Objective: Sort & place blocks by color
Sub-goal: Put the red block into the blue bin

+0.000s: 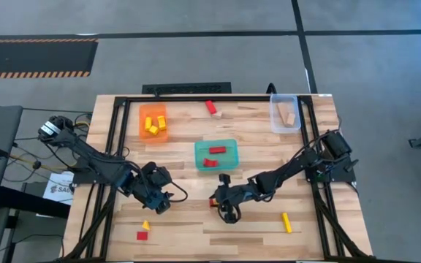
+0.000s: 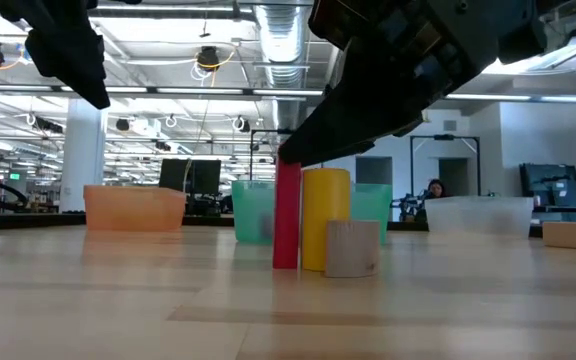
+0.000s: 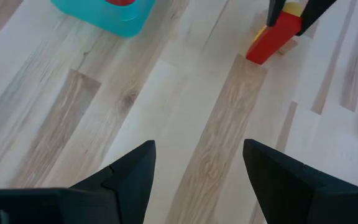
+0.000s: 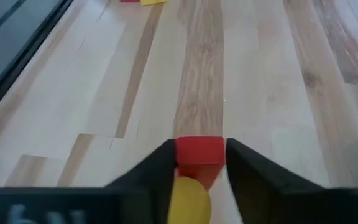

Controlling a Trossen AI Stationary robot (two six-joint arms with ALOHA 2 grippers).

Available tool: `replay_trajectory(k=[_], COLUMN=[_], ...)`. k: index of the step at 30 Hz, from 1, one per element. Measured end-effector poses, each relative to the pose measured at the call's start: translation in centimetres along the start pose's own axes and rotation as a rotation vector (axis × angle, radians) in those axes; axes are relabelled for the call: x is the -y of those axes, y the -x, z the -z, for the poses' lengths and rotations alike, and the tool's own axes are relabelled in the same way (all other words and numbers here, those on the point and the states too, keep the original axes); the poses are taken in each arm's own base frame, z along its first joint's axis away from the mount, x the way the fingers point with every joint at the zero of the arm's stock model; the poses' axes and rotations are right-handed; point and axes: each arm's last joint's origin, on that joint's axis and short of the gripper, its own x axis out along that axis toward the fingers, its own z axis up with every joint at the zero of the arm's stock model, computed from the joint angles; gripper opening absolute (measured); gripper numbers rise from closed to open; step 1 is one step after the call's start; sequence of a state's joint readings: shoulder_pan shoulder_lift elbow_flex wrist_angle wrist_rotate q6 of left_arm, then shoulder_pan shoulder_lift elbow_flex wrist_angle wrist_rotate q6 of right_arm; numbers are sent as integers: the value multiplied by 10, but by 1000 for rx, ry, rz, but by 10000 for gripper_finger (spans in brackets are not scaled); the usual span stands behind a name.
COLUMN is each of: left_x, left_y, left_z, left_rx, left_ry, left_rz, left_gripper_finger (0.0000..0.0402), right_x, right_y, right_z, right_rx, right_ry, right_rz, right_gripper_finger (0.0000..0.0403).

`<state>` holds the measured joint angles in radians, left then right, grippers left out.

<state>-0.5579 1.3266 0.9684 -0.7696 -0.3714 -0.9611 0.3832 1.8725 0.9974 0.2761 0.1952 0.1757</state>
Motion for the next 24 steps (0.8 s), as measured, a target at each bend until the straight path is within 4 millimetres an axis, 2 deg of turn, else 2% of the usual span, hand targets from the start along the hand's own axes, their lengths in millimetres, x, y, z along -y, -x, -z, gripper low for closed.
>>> replay_trajectory(k=[4,7,11,14,17,21,24], left_x=[0,0,0,-1,-4,-10,-17], left_y=[0,0,0,3,10,18,20], left_z=[0,0,0,0,-2,-8,-15], left_rx=[-1,-2,-2,-3,13,78,126], left_ry=[0,-1,4,20,30,34,64], left_rz=[0,-2,-2,11,30,22,-5], left_gripper_finger=[231,231,231,231,231,231,231], right_x=[1,5,19,35,59,95,111], right_y=[2,15,49,77,100,110,113], right_z=[-3,-16,-45,-58,-67,-70,-72], right_rx=[0,35,115,118,111,98,110], right_ry=[-6,-14,-20,-21,-36,-84,-103], right_rz=[-63,-76,-22,98,231,307,337], right_gripper_finger=[77,75,75,75,79,80,80])
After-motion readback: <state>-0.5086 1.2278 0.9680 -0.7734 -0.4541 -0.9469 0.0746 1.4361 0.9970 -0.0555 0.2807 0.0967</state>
